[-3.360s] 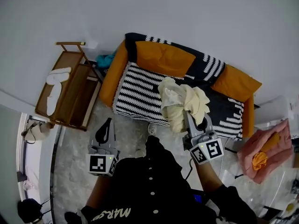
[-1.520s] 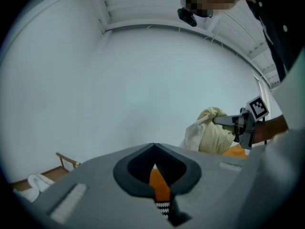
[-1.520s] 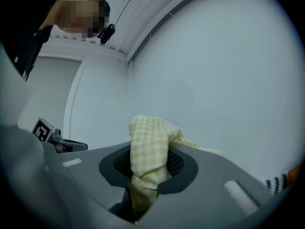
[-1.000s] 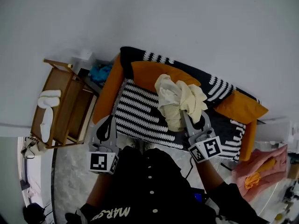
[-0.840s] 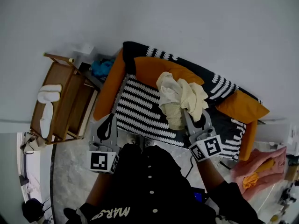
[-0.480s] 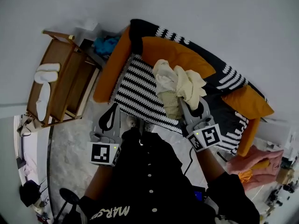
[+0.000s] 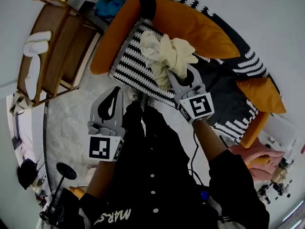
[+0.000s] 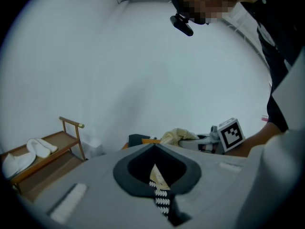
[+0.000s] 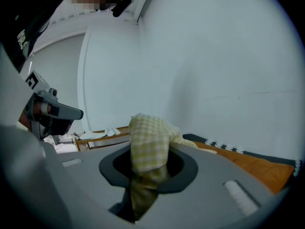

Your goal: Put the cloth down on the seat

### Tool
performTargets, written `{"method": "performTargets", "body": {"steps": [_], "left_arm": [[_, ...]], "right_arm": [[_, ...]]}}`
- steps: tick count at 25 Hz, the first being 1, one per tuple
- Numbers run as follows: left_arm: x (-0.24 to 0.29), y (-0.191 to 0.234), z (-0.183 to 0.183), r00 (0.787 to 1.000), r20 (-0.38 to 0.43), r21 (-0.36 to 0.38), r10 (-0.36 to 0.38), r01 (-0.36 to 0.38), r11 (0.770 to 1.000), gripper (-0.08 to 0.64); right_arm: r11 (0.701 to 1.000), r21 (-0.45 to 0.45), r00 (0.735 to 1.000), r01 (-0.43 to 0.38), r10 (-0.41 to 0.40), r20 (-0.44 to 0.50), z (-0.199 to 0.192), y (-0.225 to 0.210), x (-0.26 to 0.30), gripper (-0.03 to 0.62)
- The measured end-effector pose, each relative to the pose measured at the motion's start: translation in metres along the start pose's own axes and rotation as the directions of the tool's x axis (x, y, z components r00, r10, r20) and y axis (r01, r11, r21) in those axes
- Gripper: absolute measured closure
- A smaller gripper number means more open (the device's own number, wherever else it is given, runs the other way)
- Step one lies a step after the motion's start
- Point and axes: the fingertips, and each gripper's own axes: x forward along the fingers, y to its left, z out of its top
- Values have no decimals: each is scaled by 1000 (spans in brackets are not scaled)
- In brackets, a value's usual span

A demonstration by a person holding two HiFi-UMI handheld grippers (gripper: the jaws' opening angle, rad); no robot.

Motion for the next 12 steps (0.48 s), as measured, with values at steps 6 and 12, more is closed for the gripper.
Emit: {"method": "performTargets", "body": {"steps": [6, 12], "left_arm": [[9, 11, -29, 1000, -11, -28, 19, -20, 999, 560], [12, 15, -63, 995, -85, -69, 45, -51, 996, 560]], "right_arm": [[997, -52, 996, -48, 44, -73, -52, -3, 66, 480], [993, -68, 981, -93, 79, -178, -111, -9, 121, 480]]}}
